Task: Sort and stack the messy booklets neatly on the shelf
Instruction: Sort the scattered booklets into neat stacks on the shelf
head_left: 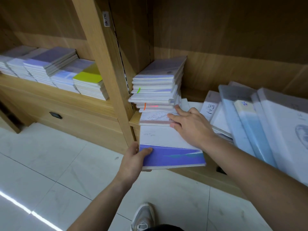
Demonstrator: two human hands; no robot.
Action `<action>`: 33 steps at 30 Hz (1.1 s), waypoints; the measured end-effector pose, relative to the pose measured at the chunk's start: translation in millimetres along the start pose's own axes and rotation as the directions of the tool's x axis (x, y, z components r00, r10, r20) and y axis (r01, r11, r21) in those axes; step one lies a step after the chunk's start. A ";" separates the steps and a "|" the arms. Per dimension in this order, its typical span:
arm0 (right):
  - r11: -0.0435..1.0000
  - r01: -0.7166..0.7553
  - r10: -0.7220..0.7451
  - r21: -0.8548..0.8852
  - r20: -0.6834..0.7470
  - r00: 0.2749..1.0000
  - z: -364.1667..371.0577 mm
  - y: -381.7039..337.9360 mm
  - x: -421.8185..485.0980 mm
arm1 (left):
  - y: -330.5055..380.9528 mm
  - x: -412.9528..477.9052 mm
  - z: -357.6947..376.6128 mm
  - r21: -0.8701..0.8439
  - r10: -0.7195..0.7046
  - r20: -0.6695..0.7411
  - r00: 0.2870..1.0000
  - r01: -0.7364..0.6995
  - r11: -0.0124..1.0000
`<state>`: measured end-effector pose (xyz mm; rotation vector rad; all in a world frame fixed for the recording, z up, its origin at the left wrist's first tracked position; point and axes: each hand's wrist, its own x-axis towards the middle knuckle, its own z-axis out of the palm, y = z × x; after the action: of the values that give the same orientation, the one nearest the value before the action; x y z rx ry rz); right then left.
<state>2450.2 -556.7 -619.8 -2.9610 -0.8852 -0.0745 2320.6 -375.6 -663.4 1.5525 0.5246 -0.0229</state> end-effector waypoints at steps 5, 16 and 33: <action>0.999 -0.035 0.035 0.005 -0.012 0.999 0.7 -2.3 1.0 | 10.5 17.9 1.7 0.152 0.053 0.018 0.998 -0.055 0.987; 0.990 -0.114 0.115 0.079 -0.012 0.993 4.7 -15.3 -2.0 | 8.9 2.1 -9.5 0.147 0.038 -0.045 0.998 -0.031 0.989; 0.989 -0.097 0.100 0.109 -0.024 0.995 10.3 -15.4 3.5 | 6.9 -8.9 -7.1 0.126 0.088 -0.035 0.996 -0.083 0.989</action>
<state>2445.0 -541.3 -629.4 -2.8898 -0.7140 -0.0646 2312.8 -371.3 -653.5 1.6991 0.4959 0.0423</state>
